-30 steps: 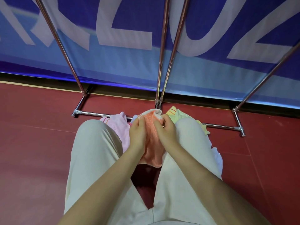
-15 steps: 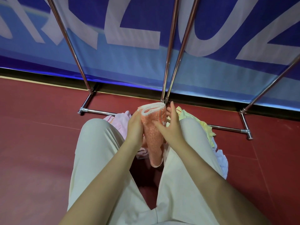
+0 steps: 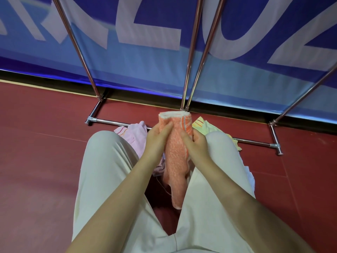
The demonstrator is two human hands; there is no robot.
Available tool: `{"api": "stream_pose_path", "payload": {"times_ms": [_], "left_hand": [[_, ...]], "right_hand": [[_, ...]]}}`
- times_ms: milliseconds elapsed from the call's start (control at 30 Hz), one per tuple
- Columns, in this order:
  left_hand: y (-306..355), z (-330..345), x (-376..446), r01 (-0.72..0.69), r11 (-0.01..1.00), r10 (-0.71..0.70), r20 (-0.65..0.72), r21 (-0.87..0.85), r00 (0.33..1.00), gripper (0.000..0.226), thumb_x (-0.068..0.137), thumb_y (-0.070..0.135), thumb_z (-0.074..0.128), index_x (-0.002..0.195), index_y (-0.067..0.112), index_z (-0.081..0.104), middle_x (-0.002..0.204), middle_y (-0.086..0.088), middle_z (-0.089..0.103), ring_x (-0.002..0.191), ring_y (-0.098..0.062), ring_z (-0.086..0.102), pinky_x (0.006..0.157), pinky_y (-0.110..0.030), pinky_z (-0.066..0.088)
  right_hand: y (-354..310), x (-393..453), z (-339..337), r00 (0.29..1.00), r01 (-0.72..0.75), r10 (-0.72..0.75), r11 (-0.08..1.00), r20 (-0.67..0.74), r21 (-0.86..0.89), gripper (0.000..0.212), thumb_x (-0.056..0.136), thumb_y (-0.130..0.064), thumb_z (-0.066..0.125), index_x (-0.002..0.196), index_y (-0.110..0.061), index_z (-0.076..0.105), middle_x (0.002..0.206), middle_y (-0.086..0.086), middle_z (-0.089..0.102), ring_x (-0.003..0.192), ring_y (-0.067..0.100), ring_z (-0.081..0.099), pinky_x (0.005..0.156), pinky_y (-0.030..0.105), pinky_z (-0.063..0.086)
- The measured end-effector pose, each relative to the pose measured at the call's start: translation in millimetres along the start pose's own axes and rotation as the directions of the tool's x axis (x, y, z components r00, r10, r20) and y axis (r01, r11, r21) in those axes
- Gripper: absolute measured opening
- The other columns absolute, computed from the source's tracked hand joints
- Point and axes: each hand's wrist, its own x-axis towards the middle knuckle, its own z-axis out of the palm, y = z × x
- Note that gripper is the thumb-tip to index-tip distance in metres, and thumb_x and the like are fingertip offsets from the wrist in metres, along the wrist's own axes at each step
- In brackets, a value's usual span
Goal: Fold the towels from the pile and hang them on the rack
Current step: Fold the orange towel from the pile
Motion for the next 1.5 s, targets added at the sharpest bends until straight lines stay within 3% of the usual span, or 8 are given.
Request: {"api": "stream_pose_path", "payload": {"times_ms": [100,233,500,633,833,1133,1367,1500], "left_hand": [[13,-9,3,0.045,0.98,-0.06,-0.072,-0.193,0.996,0.025,0.098,0.027,0.052,0.107,0.008,0.066,0.093,-0.008,0.073,0.084,-0.017,0.07,0.076,-0.032,0.057],[22,-31,11,0.006,0.95,-0.056,-0.15,-0.313,0.987,0.043,0.097,0.033,0.051,0.127,0.003,0.056,0.11,-0.016,0.068,0.099,-0.027,0.067,0.082,-0.04,0.056],[39,-70,13,-0.059,0.892,-0.076,-0.277,-0.448,0.958,0.074,0.073,0.056,0.074,0.129,0.011,0.059,0.12,-0.017,0.066,0.115,-0.035,0.061,0.097,-0.052,0.049],[40,-81,9,-0.046,0.873,-0.088,-0.249,-0.485,0.964,0.053,0.089,0.059,0.053,0.123,0.019,0.06,0.125,-0.014,0.065,0.116,-0.034,0.062,0.105,-0.057,0.041],[44,-71,6,0.023,0.861,-0.141,-0.195,-0.509,0.971,0.061,0.091,0.061,0.045,0.134,0.019,0.053,0.13,-0.016,0.061,0.12,-0.036,0.058,0.107,-0.059,0.038],[44,-62,10,-0.013,0.89,-0.087,-0.197,-0.457,0.977,0.055,0.093,0.055,0.048,0.133,0.017,0.054,0.131,-0.016,0.061,0.12,-0.033,0.059,0.106,-0.056,0.041],[43,-55,14,-0.095,0.944,-0.004,-0.3,-0.315,0.954,0.047,0.097,0.046,0.048,0.133,0.017,0.054,0.126,-0.012,0.064,0.115,-0.028,0.063,0.103,-0.054,0.046],[45,-52,12,-0.126,0.95,0.029,-0.322,-0.285,0.946,0.044,0.099,0.044,0.047,0.133,0.016,0.054,0.125,-0.011,0.065,0.112,-0.025,0.065,0.1,-0.051,0.048]], "right_hand": [[-1,-2,-2,0.977,-0.06,0.038,0.993,0.208,0.099,0.011,0.094,-0.021,0.06,0.096,-0.013,0.067,0.104,0.018,0.07,0.099,0.03,0.067,0.089,0.044,0.052],[12,-8,5,0.861,-0.166,0.174,0.984,0.478,-0.061,0.013,0.092,-0.012,0.061,0.103,-0.017,0.065,0.094,-0.008,0.071,0.085,0.003,0.068,0.077,0.016,0.053],[55,-16,19,0.788,-0.171,0.349,0.915,0.507,-0.365,0.037,0.08,-0.03,0.073,0.096,0.002,0.065,0.086,0.007,0.065,0.079,0.01,0.056,0.075,0.034,0.047],[70,-28,16,0.764,-0.186,0.406,0.883,0.502,-0.43,0.012,0.088,-0.02,0.065,0.086,-0.008,0.067,0.085,-0.001,0.058,0.076,0.003,0.05,0.072,0.013,0.039],[98,-28,32,0.556,-0.798,0.731,0.602,0.396,0.009,0.044,0.092,-0.045,0.056,0.12,-0.011,0.056,0.119,0.013,0.059,0.107,0.027,0.058,0.09,0.043,0.05],[92,-21,42,0.508,-0.854,0.69,0.329,0.515,0.402,0.047,0.095,-0.047,0.045,0.115,-0.008,0.06,0.112,0.014,0.065,0.098,0.03,0.062,0.081,0.044,0.048],[101,-30,49,0.28,-0.96,0.69,0.225,0.668,0.169,0.072,0.09,-0.065,0.033,0.129,-0.009,0.057,0.115,0.017,0.068,0.104,0.035,0.065,0.102,0.049,0.041],[98,-31,57,0.41,-0.892,0.701,0.174,0.583,0.417,0.034,0.087,-0.035,0.048,0.093,-0.006,0.064,0.072,0.011,0.068,0.057,0.024,0.067,0.07,0.036,0.057]]}}
